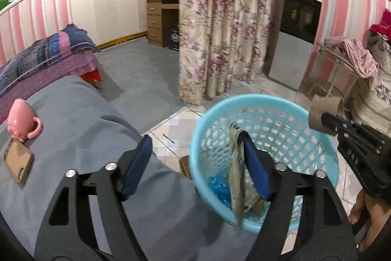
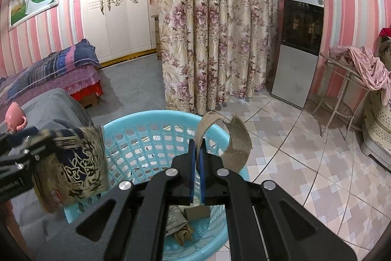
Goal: Collect trash
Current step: 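Carry the wrapper and tube over the blue basket and open both tools, then move both tools back over the bed toward the orange snack bag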
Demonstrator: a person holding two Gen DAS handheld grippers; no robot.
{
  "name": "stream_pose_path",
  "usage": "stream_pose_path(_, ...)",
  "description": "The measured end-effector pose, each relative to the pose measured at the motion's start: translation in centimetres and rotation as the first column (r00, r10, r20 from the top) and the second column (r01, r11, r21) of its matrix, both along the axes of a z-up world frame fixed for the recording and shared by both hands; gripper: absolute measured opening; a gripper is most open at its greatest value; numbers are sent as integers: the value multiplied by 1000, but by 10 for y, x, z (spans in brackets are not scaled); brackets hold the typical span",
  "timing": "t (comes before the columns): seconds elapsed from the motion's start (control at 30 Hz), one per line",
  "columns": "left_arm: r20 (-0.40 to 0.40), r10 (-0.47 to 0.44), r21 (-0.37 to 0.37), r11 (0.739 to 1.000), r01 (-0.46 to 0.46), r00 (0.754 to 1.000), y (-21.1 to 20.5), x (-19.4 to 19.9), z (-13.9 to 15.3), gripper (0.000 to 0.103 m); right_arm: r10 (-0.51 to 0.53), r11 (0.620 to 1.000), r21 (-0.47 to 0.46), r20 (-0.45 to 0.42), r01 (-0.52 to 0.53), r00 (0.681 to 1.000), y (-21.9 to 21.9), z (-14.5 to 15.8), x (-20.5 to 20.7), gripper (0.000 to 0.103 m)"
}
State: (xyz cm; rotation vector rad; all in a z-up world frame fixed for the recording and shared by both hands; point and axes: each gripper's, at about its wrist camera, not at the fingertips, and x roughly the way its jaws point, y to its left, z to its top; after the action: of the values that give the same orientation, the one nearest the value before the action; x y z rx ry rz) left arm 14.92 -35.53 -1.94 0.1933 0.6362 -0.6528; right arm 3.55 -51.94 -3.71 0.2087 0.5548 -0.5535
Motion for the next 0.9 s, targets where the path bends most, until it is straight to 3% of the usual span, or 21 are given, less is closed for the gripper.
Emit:
stream_pose_path(0.37, 7, 43, 1, 999, -43, 999, 13, 8, 3, 83, 34, 999, -18, -27, -34, 999, 13, -4, 11, 3)
stream_pose_path(0.5, 20, 78, 2, 997, -78, 997, 25, 13, 6, 91, 37, 999, -22, -32, -38, 999, 19, -6, 16, 3)
stream_pose_path(0.8, 20, 154, -10, 988, -154, 988, 64, 31, 13, 96, 44, 999, -9, -35, -44, 998, 30, -10, 27, 5)
stream_pose_path(0.83, 21, 161, -12, 987, -161, 987, 69, 32, 14, 96, 41, 999, -8, -39, -41, 998, 31, -10, 29, 10)
stream_pose_path(0.9, 24, 181, -14, 983, -181, 983, 79, 35, 16, 96, 37, 999, -2, -35, -37, 999, 31, -11, 29, 42)
